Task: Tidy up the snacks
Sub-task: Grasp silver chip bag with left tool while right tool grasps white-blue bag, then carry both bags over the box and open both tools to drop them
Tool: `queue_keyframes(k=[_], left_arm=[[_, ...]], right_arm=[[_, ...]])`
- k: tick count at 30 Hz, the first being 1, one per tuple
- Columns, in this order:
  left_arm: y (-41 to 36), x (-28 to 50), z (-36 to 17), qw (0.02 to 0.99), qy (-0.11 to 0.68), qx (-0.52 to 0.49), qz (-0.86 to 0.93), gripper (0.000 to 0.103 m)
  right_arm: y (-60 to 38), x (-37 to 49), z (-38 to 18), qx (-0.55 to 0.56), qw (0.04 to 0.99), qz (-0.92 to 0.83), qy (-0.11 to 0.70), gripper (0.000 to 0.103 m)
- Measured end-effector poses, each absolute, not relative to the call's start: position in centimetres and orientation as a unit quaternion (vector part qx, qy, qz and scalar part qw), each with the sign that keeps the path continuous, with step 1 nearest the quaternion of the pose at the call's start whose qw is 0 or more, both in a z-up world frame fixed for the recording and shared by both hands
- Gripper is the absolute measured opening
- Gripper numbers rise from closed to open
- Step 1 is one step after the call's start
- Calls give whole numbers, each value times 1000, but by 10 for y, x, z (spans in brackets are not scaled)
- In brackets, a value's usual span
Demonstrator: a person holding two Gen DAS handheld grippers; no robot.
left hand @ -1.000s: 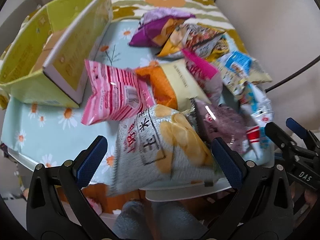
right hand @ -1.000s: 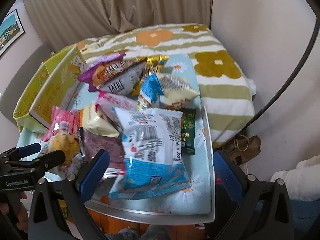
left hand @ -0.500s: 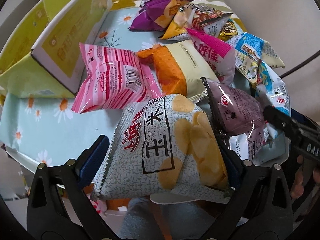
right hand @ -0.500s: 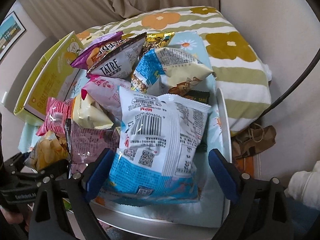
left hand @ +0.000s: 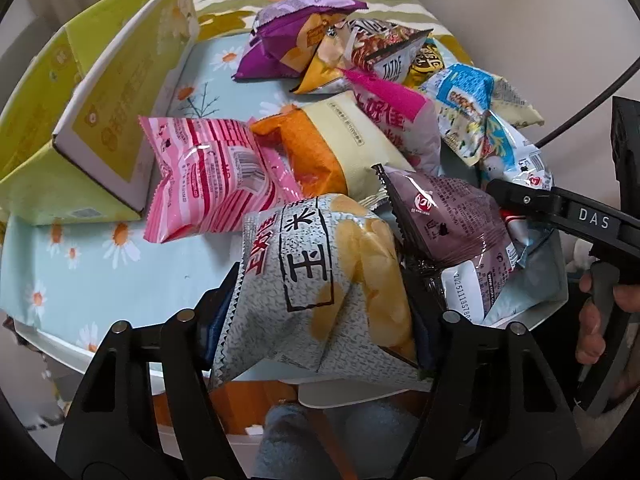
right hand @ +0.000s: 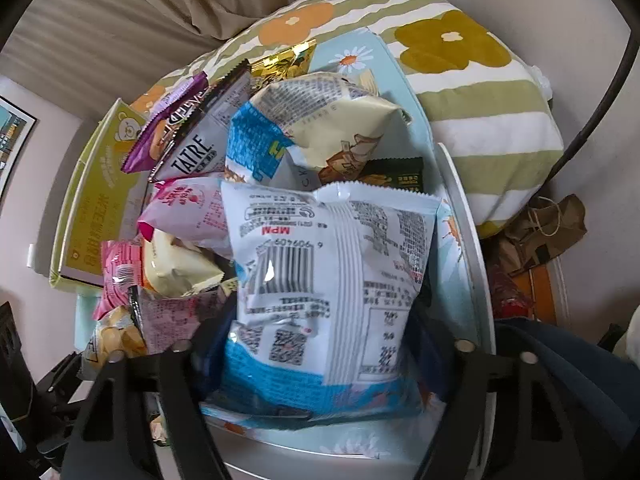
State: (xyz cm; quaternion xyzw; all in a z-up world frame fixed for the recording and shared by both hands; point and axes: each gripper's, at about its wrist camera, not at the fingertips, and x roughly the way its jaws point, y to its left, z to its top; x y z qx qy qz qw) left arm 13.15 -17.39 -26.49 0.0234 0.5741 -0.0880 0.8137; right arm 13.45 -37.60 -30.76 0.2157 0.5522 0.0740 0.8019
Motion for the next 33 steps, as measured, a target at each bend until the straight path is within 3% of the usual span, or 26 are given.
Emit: queue_keyframes(k=[5,16,33], left_arm=[[-173,132,-262,814,573,20,-92,64],[-164,128,-234,827,554,8,-92,63],[-83,176,-119,890,442,-24,-109,63]], right_arm=[[-371,130,-298,206,810,76,544,56],[-363,122,-261,182,825,85,527,56],[-267,168,-148,106,875,129,454,56]])
